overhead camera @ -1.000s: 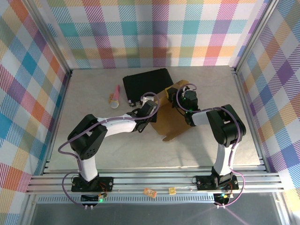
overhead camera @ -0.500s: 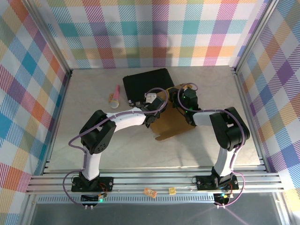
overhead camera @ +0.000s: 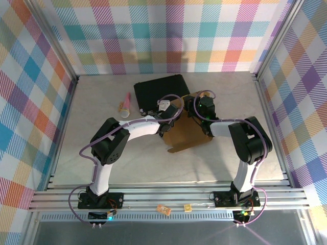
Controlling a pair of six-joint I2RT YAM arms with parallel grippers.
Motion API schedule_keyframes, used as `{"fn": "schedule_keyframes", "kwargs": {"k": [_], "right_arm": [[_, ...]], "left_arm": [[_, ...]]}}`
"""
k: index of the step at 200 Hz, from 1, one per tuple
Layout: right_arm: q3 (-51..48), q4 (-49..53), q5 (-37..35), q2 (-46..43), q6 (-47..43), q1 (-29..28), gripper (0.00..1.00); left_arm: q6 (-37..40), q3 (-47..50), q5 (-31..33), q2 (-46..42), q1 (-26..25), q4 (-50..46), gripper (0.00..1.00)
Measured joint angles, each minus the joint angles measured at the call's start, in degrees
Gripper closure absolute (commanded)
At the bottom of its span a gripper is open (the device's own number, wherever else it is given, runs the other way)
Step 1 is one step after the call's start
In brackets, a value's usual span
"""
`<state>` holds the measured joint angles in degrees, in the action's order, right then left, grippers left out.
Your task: Fold the paper box
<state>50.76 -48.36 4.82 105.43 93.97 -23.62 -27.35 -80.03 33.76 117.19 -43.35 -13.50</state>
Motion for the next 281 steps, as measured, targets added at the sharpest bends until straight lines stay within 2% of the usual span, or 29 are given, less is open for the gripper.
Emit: {"fn": "schedule_keyframes", "kwargs": {"k": [16,89,102,114,146,159,172,269,281], "right_arm": [[0.33,0.57,-0.37,0.0,0.09,-0.04,1.0],[0.7,1.16,-1.22,0.0,1.05,-0.04,1.0],[0.74,1.2,-1.36,0.0,1.2,-0.02,1.0],[0.87,1.42,-1.42,0.0,1.33,-0.02,1.0],[1.18,1.99,-1.49,0.0,1.57,-0.02,1.0],[1.2,2.1,-1.7,0.0,1.62,-0.02,1.0],[1.22,2.14,-1.86,0.0,1.64,-0.02,1.0],[1.49,6.69,-2.01,-2.03,1.57,-0.2,1.0],[1.62,7.93,-1.97,-2.56,1.55,-0.24,0.9]], "left_arm": [[0.39,-0.57,0.28,0.46,0.44,0.11,1.0],[0.33,-2.08,1.53,2.12,1.11,1.42,1.0],[0.31,-2.45,1.77,2.43,1.14,1.4,0.84],[0.39,-2.78,2.14,2.78,1.18,1.53,0.77],[0.28,-4.61,2.97,3.98,1.79,1.64,0.75],[0.26,-5.07,3.02,4.24,1.9,1.6,0.81],[0.17,-5.38,2.86,4.37,2.03,1.53,1.0],[-1.95,-6.91,2.86,4.7,2.19,-1.84,1.0],[-2.03,-6.91,2.91,4.7,2.19,-1.84,1.0]]}}
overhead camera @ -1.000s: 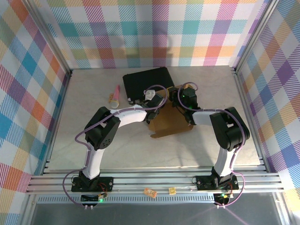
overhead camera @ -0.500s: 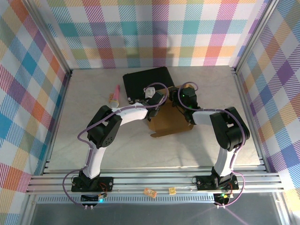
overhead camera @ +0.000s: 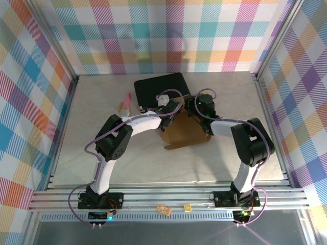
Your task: Fold the paper box
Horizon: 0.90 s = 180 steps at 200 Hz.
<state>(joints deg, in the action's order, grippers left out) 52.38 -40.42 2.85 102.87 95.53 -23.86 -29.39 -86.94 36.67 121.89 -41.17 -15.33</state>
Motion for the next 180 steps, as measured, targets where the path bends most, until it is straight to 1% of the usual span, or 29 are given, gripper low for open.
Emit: {"fn": "schedule_keyframes", "kwargs": {"k": [12,19,34,44,55,67,91,118,140,170,180], "right_arm": [[0.02,1.81,0.81,-0.87,-0.2,0.0,0.76],[-0.02,4.04,1.75,-1.75,-0.24,0.0,0.65],[-0.11,9.44,2.93,-3.93,-0.59,0.0,0.47],[-0.09,13.64,3.34,-5.9,-1.81,0.07,0.39],[0.02,18.29,3.58,-8.57,-2.64,0.35,0.33],[0.26,23.26,3.76,-11.93,-3.98,0.72,0.3],[1.9,32.89,3.63,-19.47,-7.02,2.47,0.28],[6.49,43.39,3.67,-26.38,-13.03,5.92,0.28],[9.92,50.93,4.15,-30.75,-18.64,10.03,0.29],[12.37,60.89,5.6,-34.97,-24.22,16.35,0.31],[14.43,64.92,5.57,-35.3,-25.66,17.88,0.31]], "left_arm": [[-0.13,0.0,0.24,0.0,0.02,0.0,1.0],[-0.11,0.04,0.59,0.0,0.22,-0.26,1.0],[0.59,0.79,0.9,-0.55,0.83,-0.37,1.0],[1.38,2.01,0.96,-1.27,1.27,0.28,1.0],[2.38,3.23,0.9,-2.21,1.64,0.52,1.0],[3.91,5.16,0.39,-3.56,2.01,1.49,1.0],[7.69,9.18,-2.1,-7.37,3.1,2.38,1.0],[12.59,11.52,-8.28,-11.8,5.09,1.81,1.0],[15.61,11.61,-18.67,-14.73,8.04,1.25,1.0],[17.77,8.74,-39.01,-16.28,14.62,-1.95,1.0],[18.36,7.32,-44.39,-16.28,16.31,-3.58,1.0]]}}
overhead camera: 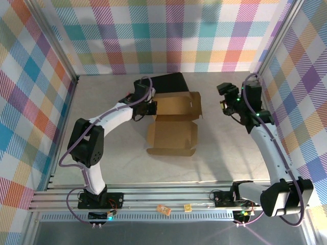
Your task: Fold the paper box
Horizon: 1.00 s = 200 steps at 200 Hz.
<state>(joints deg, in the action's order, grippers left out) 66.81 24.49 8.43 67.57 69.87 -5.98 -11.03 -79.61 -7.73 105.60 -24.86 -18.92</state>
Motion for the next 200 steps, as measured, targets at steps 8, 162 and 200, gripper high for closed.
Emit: {"fn": "schedule_keyframes", "kwargs": {"k": [8,162,200], "right_arm": [[2.36,3.28,0.0,-0.02,-1.27,0.66,0.31],[21.4,24.35,5.05,-0.92,-1.51,-1.25,0.42],[30.69,24.44,4.7,5.46,0.37,-6.54,0.51]], "left_arm": [[0.42,-1.42,-3.89,0.0,1.22,-1.51,1.0],[-2.01,-7.76,-18.45,0.0,3.17,-13.25,1.0],[-3.91,-11.43,-10.99,0.02,0.66,-18.93,1.0]]}}
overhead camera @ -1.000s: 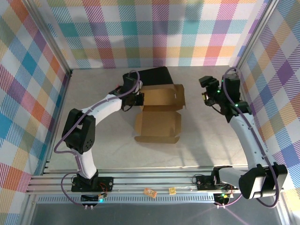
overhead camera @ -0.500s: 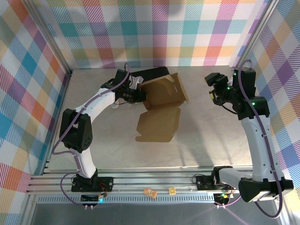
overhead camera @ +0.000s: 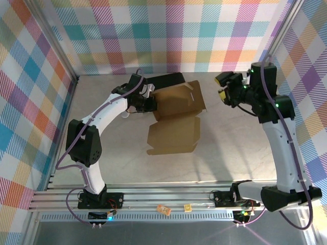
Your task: Fold the paper box
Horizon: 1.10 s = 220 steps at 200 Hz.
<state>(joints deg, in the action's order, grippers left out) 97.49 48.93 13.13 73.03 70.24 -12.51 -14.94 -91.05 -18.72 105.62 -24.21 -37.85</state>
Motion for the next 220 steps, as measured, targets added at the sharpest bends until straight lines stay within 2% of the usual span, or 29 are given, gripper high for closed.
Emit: {"fn": "schedule_keyframes", "kwargs": {"k": [42,83,178,220], "right_arm": [[8.98,-0.11,-0.24,12.96,0.92,-4.79,0.55],[12.13,1.84,-1.11,21.81,-0.24,-7.04,0.56],[13.57,2.54,-1.14,25.77,-5.01,-7.34,0.56],[13.6,1.95,0.11,26.8,-5.11,-8.07,0.65]], "left_arm": [[-1.81,-2.14,6.54,-0.02,-2.05,-5.25,1.0],[-2.38,-6.91,10.34,0.0,-2.4,-9.2,1.0],[-1.64,-10.91,13.9,0.2,-2.71,-15.15,1.0],[-1.49,-12.81,14.58,0.83,-2.78,-16.31,1.0]]}}
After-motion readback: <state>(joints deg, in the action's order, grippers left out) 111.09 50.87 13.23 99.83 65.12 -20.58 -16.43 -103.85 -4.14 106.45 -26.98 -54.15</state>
